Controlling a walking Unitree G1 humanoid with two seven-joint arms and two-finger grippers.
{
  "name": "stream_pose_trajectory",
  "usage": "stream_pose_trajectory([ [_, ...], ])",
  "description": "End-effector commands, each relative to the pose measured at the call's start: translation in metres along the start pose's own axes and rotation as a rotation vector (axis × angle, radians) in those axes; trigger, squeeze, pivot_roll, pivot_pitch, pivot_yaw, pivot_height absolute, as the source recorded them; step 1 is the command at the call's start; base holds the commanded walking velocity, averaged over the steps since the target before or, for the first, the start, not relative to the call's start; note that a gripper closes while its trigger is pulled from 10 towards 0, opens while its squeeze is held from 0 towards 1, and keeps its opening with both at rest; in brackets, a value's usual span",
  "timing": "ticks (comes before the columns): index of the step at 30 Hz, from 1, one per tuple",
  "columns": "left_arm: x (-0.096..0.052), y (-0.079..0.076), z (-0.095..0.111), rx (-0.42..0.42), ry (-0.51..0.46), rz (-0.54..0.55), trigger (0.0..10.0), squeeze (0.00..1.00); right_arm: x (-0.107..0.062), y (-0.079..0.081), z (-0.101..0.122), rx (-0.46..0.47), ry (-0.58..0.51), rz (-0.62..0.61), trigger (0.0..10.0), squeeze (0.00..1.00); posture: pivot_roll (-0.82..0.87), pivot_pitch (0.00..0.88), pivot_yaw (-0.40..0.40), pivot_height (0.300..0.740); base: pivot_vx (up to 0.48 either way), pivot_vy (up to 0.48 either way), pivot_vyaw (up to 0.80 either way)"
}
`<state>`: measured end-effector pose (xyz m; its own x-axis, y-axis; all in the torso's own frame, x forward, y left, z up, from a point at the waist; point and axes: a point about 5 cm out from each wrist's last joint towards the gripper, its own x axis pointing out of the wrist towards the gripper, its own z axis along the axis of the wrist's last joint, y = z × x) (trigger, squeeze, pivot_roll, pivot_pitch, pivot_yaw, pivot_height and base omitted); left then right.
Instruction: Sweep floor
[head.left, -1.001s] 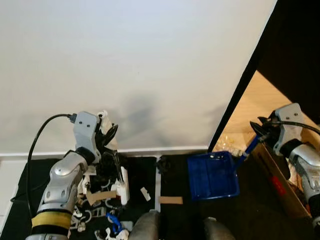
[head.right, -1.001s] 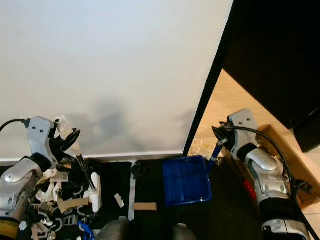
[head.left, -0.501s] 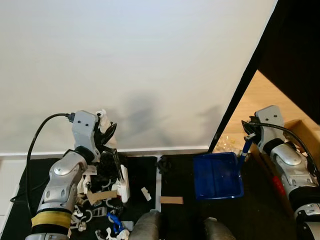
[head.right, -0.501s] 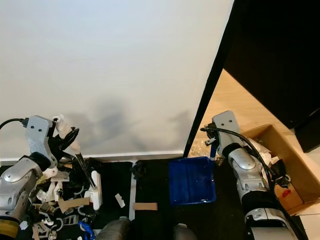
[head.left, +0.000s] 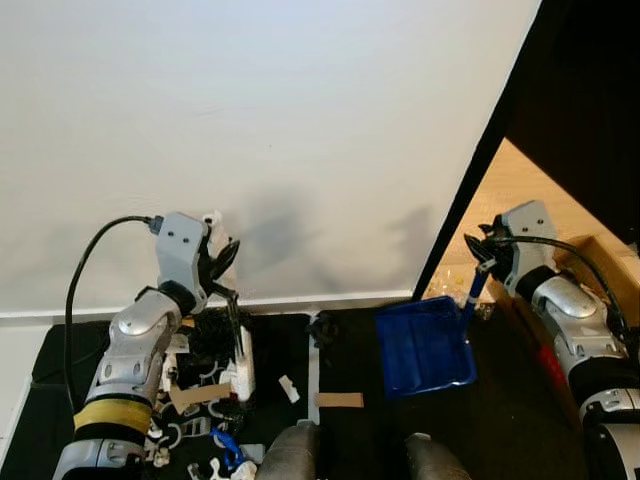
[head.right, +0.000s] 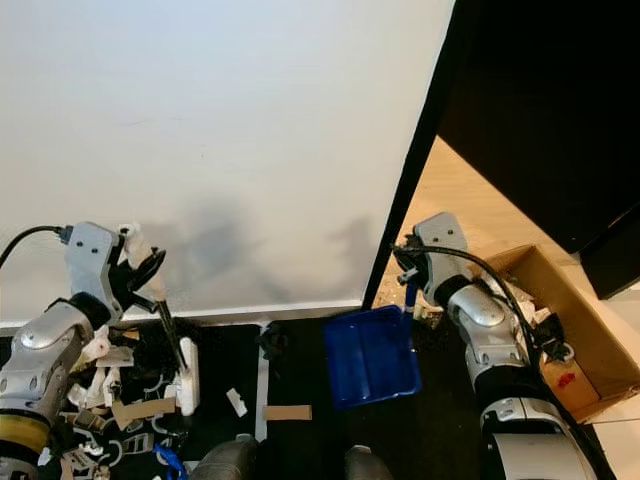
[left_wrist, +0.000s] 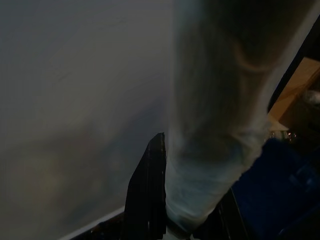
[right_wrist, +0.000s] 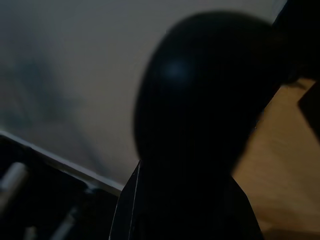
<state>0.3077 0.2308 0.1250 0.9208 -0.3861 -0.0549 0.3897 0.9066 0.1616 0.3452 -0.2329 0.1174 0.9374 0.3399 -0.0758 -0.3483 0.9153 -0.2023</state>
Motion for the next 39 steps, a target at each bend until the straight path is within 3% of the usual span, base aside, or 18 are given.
stream_pose_trajectory([
  [1, -0.003, 0.006, 0.001, 0.030, -0.007, 0.014, 10.0, 0.00, 0.002, 0.001, 0.000, 0.030, -0.004, 0.004, 10.0, 0.00, 0.19, 0.220, 0.069, 0.740, 0.000, 0.000, 0.00],
  [13, -0.002, 0.004, 0.001, 0.027, -0.019, 0.007, 10.0, 0.00, 0.002, 0.005, -0.008, -0.020, 0.041, -0.001, 10.0, 0.00, 0.20, 0.219, 0.072, 0.740, 0.000, 0.000, 0.00],
  [25, -0.002, -0.002, -0.003, 0.009, -0.020, -0.004, 10.0, 0.00, -0.007, -0.019, 0.000, -0.026, 0.030, -0.010, 10.0, 0.00, 0.19, 0.211, 0.065, 0.740, 0.000, 0.000, 0.00],
  [28, -0.003, -0.001, -0.005, 0.009, -0.019, -0.003, 10.0, 0.00, -0.015, -0.029, 0.001, 0.023, 0.026, 0.005, 10.0, 0.00, 0.18, 0.205, 0.064, 0.740, 0.000, 0.000, 0.00],
  [31, -0.003, -0.001, -0.005, 0.007, -0.018, -0.002, 10.0, 0.00, -0.016, -0.029, 0.001, 0.011, 0.030, 0.012, 10.0, 0.00, 0.18, 0.204, 0.066, 0.740, 0.000, 0.000, 0.00],
  [36, -0.001, -0.003, -0.005, 0.002, -0.021, -0.006, 10.0, 0.00, -0.013, -0.011, -0.013, -0.004, 0.058, 0.038, 10.0, 0.00, 0.19, 0.200, 0.067, 0.740, 0.000, 0.000, 0.00],
  [39, 0.000, -0.004, -0.004, 0.002, -0.023, -0.007, 10.0, 0.00, -0.012, -0.008, -0.014, 0.008, 0.054, 0.047, 10.0, 0.00, 0.19, 0.200, 0.067, 0.740, 0.000, 0.000, 0.00],
])
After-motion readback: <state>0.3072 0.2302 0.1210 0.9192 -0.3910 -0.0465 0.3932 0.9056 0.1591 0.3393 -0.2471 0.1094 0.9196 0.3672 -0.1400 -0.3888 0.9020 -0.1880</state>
